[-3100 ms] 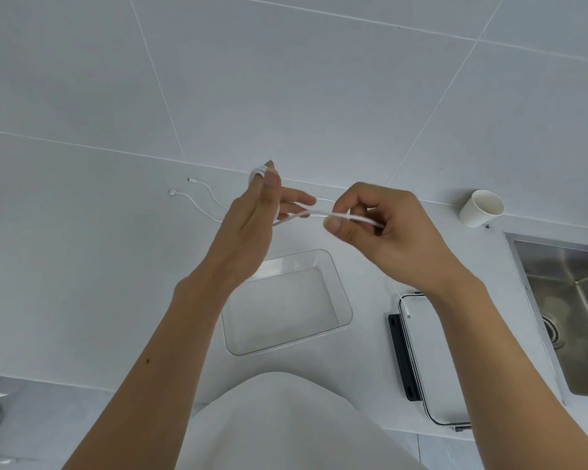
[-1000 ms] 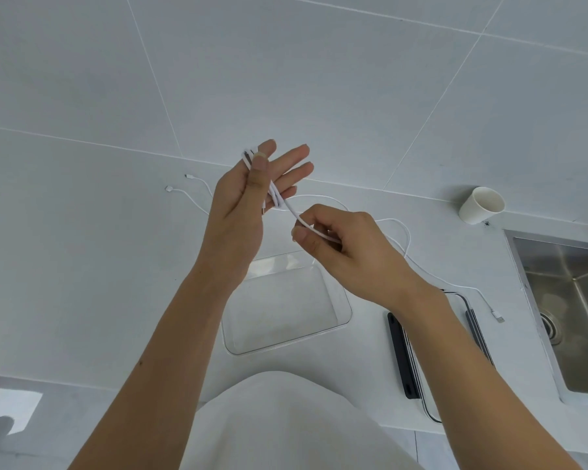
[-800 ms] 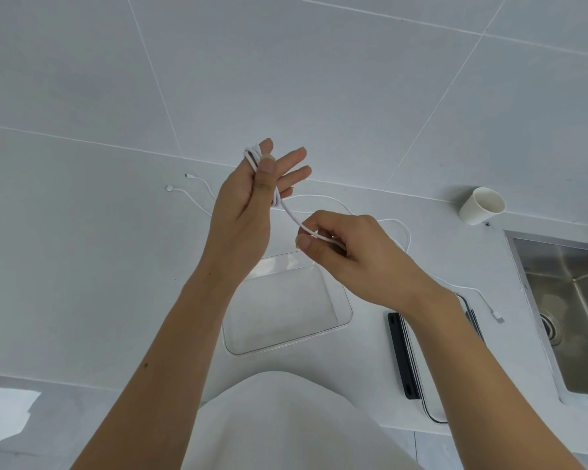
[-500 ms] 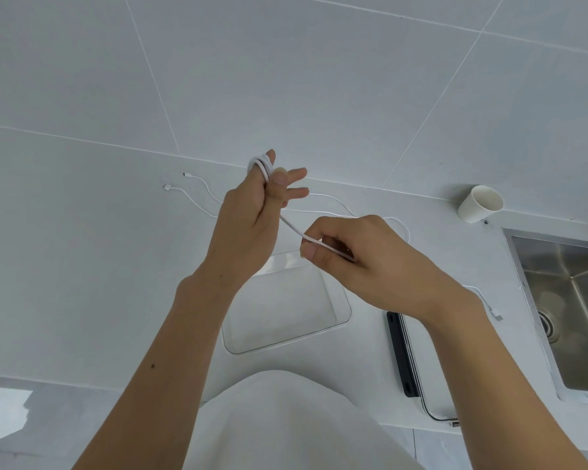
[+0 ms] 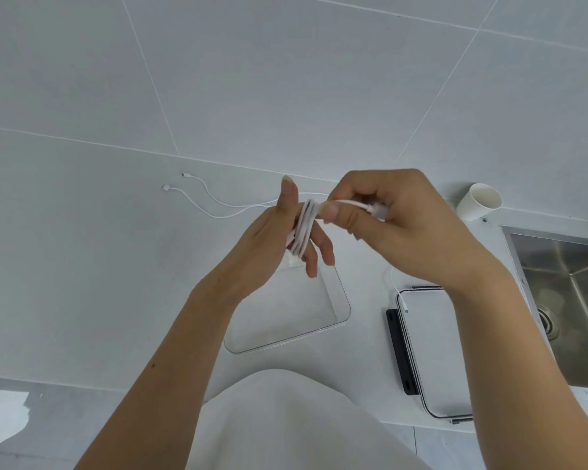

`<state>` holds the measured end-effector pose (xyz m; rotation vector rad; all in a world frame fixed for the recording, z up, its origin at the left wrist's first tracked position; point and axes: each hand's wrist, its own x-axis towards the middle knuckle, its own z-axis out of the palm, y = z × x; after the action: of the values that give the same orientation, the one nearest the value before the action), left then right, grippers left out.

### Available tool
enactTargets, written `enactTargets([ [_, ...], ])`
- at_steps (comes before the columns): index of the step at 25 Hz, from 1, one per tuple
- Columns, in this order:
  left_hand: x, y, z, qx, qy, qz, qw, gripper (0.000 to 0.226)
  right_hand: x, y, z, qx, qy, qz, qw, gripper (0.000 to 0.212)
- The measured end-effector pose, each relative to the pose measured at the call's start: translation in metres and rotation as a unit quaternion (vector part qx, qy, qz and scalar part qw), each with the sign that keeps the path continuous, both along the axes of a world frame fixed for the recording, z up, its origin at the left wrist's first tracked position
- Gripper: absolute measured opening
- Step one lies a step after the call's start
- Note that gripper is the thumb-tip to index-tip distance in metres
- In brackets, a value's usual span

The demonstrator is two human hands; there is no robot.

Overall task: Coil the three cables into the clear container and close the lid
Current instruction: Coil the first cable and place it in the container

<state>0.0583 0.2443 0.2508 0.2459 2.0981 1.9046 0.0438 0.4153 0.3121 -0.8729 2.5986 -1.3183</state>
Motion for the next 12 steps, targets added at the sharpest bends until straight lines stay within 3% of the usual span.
enactTargets([
  [4, 0.0, 0.002, 0.003, 0.088, -0.033, -0.088, 0.992, 0.089, -0.013, 0.0, -0.002, -0.087, -0.011, -0.024, 0.996, 0.017],
  [7, 0.002, -0.002, 0.006, 0.125, -0.003, -0.123, 0.984, 0.078, -0.02, 0.001, -0.007, -0.123, -0.011, -0.043, 0.991, 0.012],
  [12, 0.007, -0.004, 0.007, 0.171, 0.026, -0.133, 0.976, 0.055, -0.014, -0.005, -0.017, -0.191, -0.111, -0.036, 0.975, 0.019],
])
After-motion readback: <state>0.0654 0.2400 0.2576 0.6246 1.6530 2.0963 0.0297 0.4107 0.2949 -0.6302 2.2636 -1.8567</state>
